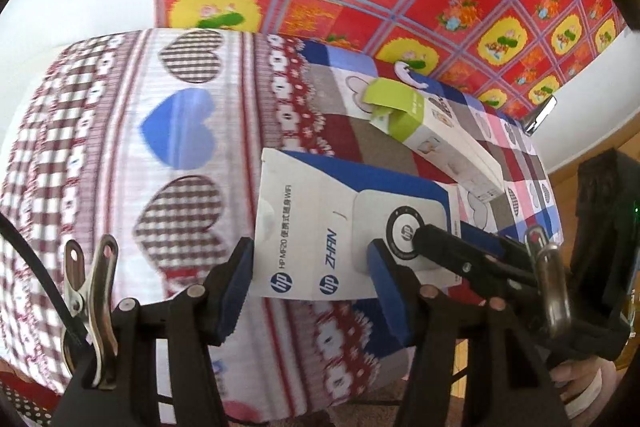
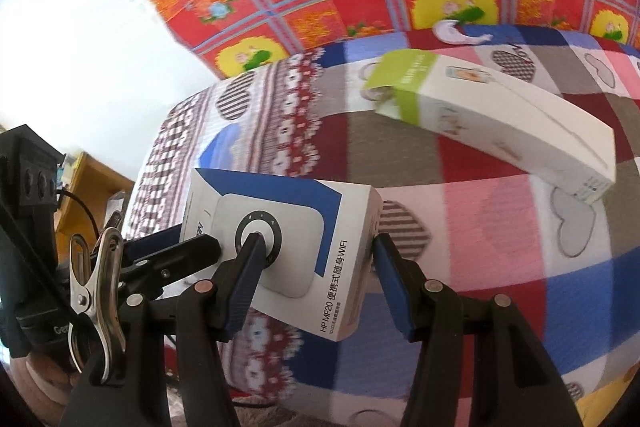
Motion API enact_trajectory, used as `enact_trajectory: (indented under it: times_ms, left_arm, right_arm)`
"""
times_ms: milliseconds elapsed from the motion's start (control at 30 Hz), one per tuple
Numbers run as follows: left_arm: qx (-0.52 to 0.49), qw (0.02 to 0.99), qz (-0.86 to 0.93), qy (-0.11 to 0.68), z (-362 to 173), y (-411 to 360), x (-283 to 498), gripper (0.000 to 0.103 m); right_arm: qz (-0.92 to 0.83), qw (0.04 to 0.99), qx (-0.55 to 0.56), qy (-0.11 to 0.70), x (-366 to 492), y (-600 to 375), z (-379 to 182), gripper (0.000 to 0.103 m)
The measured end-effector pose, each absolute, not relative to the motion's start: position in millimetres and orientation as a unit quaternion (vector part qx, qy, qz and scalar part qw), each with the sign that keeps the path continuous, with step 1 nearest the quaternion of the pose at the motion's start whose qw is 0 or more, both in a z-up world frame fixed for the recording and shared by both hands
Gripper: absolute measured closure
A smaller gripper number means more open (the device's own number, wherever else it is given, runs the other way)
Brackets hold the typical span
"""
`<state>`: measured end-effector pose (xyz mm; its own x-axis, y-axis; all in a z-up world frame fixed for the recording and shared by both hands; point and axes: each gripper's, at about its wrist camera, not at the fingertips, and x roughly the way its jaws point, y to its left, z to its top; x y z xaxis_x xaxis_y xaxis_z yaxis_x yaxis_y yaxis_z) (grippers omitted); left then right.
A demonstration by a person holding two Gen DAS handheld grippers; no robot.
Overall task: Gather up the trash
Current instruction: 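Close the left tool on the HP box while the right tool grips its other side, then lift the HP box with both tools and turn toward the red bucket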
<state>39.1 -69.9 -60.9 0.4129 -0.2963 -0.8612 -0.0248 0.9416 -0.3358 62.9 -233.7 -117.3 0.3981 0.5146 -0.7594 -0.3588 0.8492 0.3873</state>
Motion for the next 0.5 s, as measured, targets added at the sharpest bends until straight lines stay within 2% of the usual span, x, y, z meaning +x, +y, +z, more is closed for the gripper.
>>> enact_trajectory:
  times_ms: [500]
  left_arm:
    - [-0.174,0.845,-0.056,0.503,-39,16,-22,0.043]
  right_arm:
    - [0.285,0.845,0.041,0.451,8,-148,-91,0.046]
